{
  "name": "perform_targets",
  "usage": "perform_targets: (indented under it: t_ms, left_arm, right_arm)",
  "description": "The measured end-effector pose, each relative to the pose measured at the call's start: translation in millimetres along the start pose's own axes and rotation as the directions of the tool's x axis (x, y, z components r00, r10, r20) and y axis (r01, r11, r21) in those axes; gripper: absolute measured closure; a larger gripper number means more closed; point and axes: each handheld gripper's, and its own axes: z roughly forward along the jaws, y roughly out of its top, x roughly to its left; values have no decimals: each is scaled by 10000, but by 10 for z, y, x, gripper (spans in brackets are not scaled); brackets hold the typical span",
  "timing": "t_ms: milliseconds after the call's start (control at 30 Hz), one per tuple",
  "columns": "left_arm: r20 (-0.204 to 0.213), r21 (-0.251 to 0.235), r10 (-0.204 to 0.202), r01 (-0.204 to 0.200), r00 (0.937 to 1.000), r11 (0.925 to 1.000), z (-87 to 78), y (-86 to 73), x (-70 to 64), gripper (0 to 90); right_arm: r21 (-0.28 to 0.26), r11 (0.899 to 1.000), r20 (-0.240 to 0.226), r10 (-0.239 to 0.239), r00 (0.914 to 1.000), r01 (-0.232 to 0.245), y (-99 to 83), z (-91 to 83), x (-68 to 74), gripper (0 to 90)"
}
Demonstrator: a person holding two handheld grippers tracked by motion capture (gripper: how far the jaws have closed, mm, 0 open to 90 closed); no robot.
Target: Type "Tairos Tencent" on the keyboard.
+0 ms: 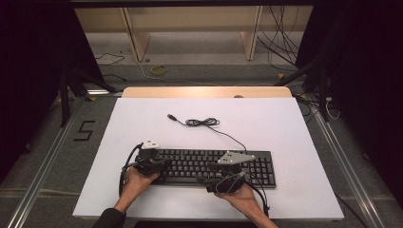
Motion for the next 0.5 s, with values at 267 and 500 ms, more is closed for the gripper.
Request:
perform_targets:
  t_ms: [267, 500]
  left_arm:
    - [71, -171, -185, 186, 9998, 9997, -42, 9, -15, 833]
    - [225, -688, -444, 458, 9988, 9966, -202, 29, -19, 736]
  right_arm:
    - [14, 10000, -38, -30, 10000, 31, 7, 18, 8, 324]
    - [141, 9999, -73, -57, 10000, 58, 34, 76, 20, 383]
